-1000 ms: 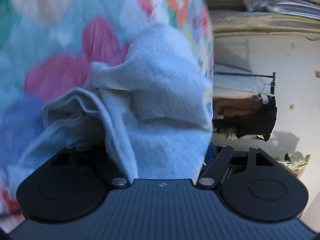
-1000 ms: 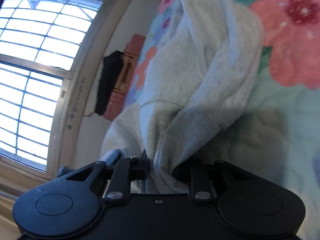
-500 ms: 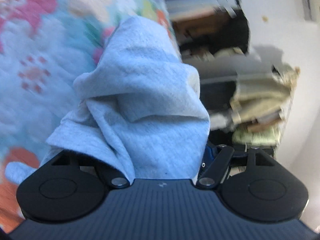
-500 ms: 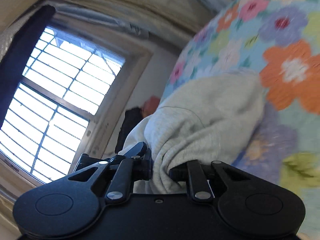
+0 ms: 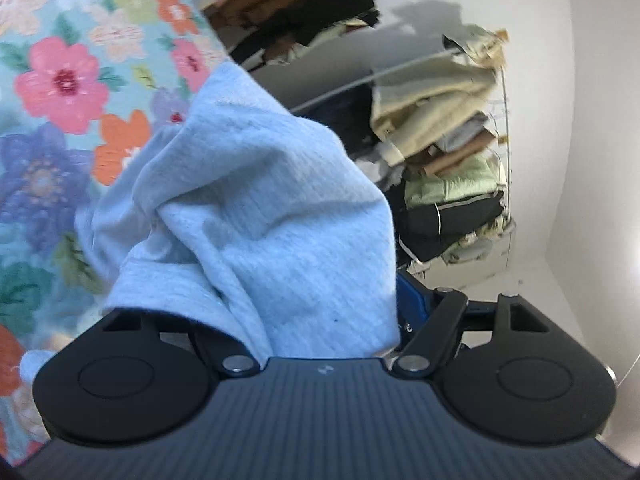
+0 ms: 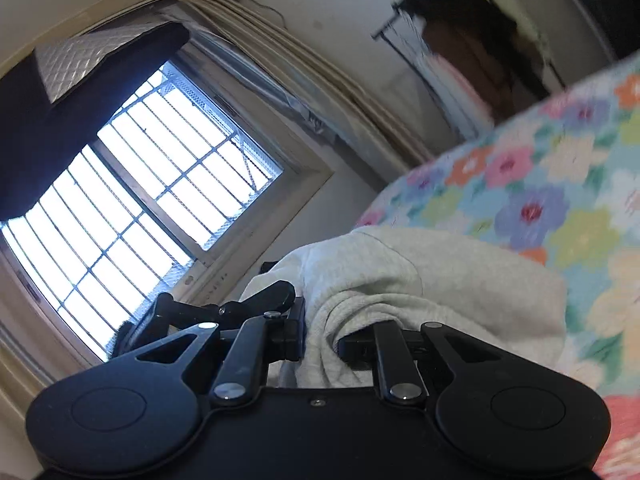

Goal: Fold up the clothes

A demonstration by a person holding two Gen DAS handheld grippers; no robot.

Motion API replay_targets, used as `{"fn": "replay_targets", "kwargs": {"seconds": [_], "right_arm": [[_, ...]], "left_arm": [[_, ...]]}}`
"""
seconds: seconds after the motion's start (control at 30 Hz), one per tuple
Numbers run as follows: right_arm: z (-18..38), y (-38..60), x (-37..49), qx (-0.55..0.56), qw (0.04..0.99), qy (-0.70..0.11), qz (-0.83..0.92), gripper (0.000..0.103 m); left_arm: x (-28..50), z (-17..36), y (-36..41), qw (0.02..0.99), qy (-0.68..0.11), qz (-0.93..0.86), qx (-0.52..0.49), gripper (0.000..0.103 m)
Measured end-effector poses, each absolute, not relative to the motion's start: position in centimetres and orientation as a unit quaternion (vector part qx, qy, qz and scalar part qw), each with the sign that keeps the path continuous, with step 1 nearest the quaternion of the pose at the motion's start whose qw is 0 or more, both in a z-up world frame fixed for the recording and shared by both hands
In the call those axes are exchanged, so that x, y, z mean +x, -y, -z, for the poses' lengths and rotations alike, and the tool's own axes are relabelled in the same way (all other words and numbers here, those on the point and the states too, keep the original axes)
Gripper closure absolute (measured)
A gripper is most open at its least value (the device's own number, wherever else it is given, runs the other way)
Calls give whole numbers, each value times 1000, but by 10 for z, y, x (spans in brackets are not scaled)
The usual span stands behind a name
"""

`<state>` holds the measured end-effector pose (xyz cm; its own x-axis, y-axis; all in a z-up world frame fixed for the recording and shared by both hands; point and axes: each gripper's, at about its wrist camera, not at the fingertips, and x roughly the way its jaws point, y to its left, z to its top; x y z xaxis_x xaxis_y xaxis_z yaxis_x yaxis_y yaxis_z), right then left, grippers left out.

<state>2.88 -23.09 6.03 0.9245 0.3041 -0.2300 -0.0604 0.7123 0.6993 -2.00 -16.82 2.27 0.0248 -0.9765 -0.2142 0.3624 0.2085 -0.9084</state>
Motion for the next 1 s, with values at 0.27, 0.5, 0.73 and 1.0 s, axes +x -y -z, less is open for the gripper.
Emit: {"fn": "replay_targets", "kwargs": {"seconds": [0.27, 0.5, 0.73, 1.0], "right_arm": [[-85, 273, -9, 282, 951, -128, -19, 86], [-36, 328, 54, 231, 949, -180, 114, 86], [-49, 339, 106, 223, 955, -179, 83, 76], [-12, 335, 118, 280, 905, -274, 166, 38]], "left_arm": [[-46, -45, 200, 674, -454, 519, -265, 40], [1, 6, 215, 768, -477, 412, -109, 61], [18, -13, 203, 821, -401, 404, -53, 63], [38, 39, 198, 800, -468, 373, -44, 59]]}}
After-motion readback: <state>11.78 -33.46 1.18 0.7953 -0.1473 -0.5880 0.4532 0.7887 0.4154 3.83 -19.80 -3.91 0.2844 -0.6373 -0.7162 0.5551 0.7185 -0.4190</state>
